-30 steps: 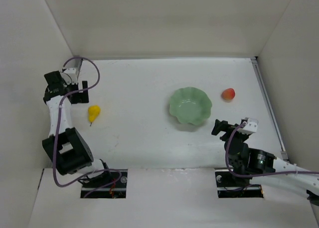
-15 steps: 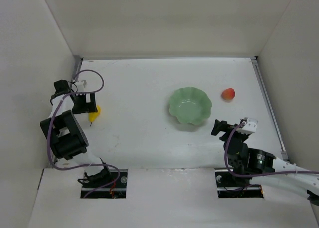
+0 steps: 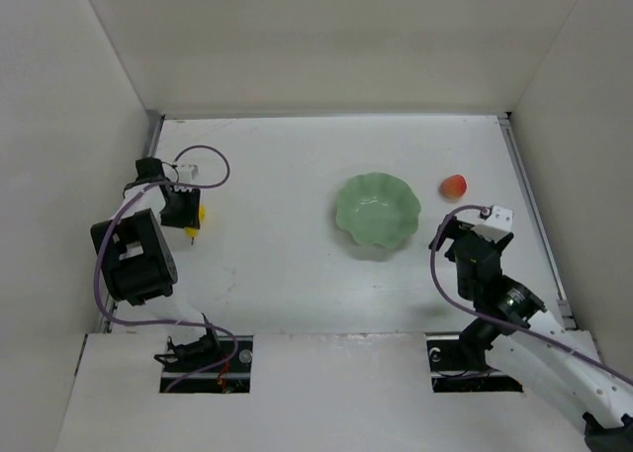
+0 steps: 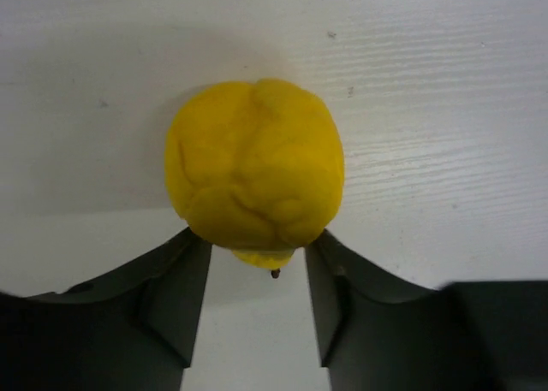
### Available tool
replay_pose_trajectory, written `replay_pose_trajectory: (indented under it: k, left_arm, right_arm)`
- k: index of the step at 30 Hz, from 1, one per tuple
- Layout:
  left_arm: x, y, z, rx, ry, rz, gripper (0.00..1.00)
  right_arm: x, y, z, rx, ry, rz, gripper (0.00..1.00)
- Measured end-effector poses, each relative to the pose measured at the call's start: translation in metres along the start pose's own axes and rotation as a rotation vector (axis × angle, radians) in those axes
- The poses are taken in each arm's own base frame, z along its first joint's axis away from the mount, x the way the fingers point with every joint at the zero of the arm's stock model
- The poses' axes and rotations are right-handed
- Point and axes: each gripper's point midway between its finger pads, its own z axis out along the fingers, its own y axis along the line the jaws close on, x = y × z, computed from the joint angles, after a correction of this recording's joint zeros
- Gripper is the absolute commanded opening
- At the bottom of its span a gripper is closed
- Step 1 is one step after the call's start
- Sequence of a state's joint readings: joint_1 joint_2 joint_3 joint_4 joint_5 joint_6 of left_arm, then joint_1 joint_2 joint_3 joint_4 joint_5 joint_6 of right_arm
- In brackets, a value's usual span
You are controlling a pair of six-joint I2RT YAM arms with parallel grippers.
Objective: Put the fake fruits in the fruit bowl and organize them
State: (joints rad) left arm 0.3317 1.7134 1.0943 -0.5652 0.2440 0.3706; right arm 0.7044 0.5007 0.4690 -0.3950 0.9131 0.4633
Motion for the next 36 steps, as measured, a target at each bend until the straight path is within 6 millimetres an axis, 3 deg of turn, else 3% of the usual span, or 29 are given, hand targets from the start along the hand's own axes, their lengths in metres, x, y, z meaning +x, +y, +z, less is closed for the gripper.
replay_pose_trajectory:
  k: [4, 9, 12, 15, 18, 20, 23, 26, 29, 33, 36]
  left_arm:
    - [-0.001, 0.001, 0.001, -0.02, 0.004, 0.023, 0.11]
    - [-0.011, -0.001, -0.004, -0.068, -0.012, 0.068, 0.07]
    - [-0.035, -0.026, -0.017, -0.09, -0.044, 0.166, 0.08]
    - [-0.097, -0.096, -0.045, -0.075, -0.182, 0.368, 0.08]
    - [-0.159, -0.205, -0.087, 0.015, -0.382, 0.581, 0.1]
    - [-0.182, -0.286, -0.117, 0.114, -0.498, 0.703, 0.11]
    - [-0.185, -0.382, -0.137, 0.251, -0.576, 0.836, 0.14]
    - [-0.175, -0.448, -0.117, 0.332, -0.563, 0.923, 0.15]
    - [-0.152, -0.482, -0.062, 0.361, -0.466, 0.979, 0.17]
    - [-0.112, -0.487, 0.013, 0.357, -0.297, 1.018, 0.28]
    - [-0.093, -0.486, 0.036, 0.357, -0.228, 1.033, 0.46]
  right_arm:
    - [0.0, -0.004, 0.011, -0.021, 0.055, 0.011, 1.0]
    - [-0.014, -0.015, 0.019, -0.009, 0.038, 0.051, 1.0]
    - [-0.025, -0.018, 0.026, 0.001, 0.022, 0.064, 1.0]
    - [-0.03, -0.024, 0.044, 0.039, 0.052, 0.07, 1.0]
    - [-0.032, -0.031, 0.066, 0.078, 0.096, 0.094, 1.0]
    - [-0.032, -0.036, 0.077, 0.096, 0.119, 0.119, 1.0]
    - [-0.031, -0.042, 0.085, 0.113, 0.132, 0.152, 1.0]
    - [-0.033, -0.049, 0.088, 0.127, 0.126, 0.18, 1.0]
    - [-0.038, -0.058, 0.09, 0.147, 0.11, 0.207, 1.0]
    - [-0.043, -0.065, 0.093, 0.163, 0.091, 0.229, 1.0]
    - [-0.044, -0.066, 0.095, 0.162, 0.086, 0.236, 1.0]
